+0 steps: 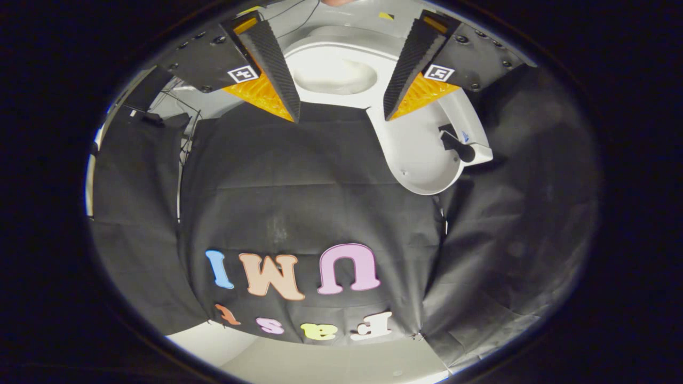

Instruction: Open the toilet lid.

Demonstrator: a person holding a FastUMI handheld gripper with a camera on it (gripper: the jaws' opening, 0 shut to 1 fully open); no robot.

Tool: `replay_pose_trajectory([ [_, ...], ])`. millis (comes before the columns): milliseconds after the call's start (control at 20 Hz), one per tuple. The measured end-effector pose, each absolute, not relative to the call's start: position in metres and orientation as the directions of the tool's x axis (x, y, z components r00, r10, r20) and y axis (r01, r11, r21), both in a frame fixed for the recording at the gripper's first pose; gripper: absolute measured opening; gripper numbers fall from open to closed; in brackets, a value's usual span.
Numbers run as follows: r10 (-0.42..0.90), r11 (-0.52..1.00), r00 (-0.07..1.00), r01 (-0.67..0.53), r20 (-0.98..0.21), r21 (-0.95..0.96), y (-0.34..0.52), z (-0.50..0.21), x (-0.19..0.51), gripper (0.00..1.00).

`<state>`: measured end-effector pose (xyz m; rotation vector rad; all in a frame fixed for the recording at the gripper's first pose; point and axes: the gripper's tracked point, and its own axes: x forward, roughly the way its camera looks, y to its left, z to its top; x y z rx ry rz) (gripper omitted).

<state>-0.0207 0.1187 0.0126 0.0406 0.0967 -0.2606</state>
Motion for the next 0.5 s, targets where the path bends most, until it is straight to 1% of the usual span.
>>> replay_pose_trajectory([
  [500,-0.283,0.957,0.952,0.287,-0.114,0.026,0.097,0.008,-0.028,0.97],
])
